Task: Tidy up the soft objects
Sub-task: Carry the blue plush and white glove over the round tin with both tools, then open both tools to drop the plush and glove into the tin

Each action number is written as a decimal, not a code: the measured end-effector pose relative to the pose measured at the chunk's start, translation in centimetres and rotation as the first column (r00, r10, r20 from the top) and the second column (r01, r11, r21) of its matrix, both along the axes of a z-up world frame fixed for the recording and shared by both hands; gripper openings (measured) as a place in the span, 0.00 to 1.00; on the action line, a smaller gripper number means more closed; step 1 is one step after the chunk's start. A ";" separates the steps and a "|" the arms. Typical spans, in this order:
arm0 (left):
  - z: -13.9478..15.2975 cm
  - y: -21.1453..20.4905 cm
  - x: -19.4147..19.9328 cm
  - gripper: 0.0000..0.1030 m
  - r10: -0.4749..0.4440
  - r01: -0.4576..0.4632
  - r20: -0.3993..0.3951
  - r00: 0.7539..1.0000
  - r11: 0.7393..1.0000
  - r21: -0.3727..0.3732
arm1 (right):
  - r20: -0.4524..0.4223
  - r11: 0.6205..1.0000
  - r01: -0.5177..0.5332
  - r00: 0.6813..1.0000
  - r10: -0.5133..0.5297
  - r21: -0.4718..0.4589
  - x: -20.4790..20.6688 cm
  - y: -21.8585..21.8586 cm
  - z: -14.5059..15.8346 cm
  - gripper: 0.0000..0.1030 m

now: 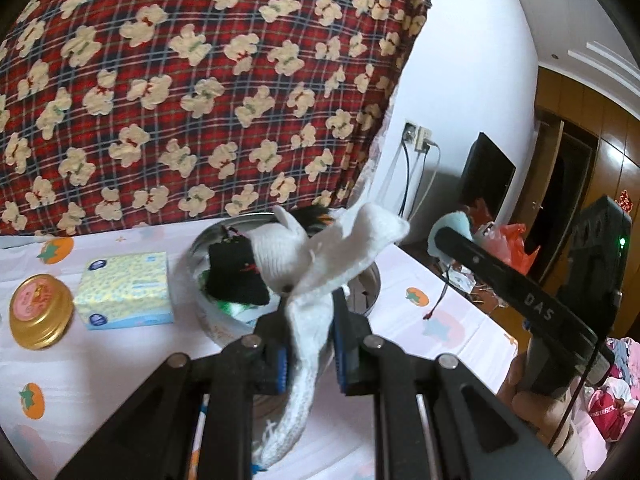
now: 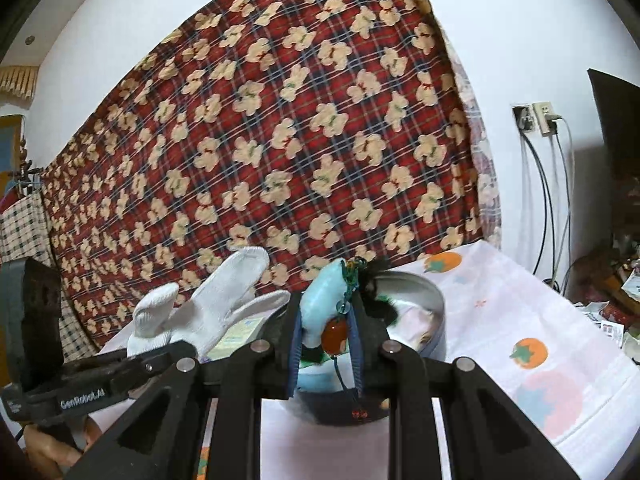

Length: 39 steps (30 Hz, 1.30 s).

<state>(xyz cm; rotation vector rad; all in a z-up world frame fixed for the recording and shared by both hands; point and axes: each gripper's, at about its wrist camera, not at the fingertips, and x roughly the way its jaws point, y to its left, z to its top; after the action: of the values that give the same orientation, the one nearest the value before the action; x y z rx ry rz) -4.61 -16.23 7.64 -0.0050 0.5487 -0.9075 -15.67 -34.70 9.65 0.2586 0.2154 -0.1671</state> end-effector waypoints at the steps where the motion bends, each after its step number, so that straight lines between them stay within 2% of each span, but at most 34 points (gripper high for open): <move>1: -0.1 -0.5 0.1 0.14 0.000 0.000 0.001 1.000 1.000 0.001 | -0.001 1.000 0.007 1.000 -0.007 -0.006 0.2 -0.2 0.0 0.22; 8: -1.2 -3.6 1.0 0.14 0.017 -0.018 0.013 1.000 0.999 0.042 | -0.043 0.997 0.059 0.997 -0.061 -0.049 2.5 -2.5 -0.7 0.22; 19: -3.7 -7.2 2.8 0.14 0.052 -0.050 -0.015 0.999 0.993 0.103 | -0.098 0.996 0.078 0.992 -0.082 -0.047 5.5 -5.0 -2.6 0.22; 25: -5.3 -8.3 3.7 0.14 0.071 -0.065 -0.042 0.997 0.990 0.129 | -0.159 0.996 0.073 0.984 -0.081 -0.053 7.9 -5.7 -4.0 0.22; 37: -7.1 -9.3 5.4 0.14 0.115 -0.107 -0.043 0.992 0.980 0.167 | -0.247 0.998 0.038 0.968 -0.048 -0.046 11.1 -6.0 -5.9 0.23; 38: -7.3 -9.4 5.5 0.15 0.119 -0.111 -0.039 0.992 0.979 0.172 | -0.257 0.999 0.028 0.966 -0.038 -0.040 11.4 -6.0 -6.1 0.24; 39: -7.4 -9.4 5.5 0.21 0.127 -0.120 -0.028 0.991 0.976 0.182 | -0.272 1.000 0.003 0.962 -0.008 -0.019 11.8 -6.0 -6.5 0.24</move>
<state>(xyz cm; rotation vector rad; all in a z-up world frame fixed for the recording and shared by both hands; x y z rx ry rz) 0.92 -25.67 0.28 0.1059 0.6590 -0.7351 -3.83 -40.67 3.11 0.2172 0.4859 -0.2103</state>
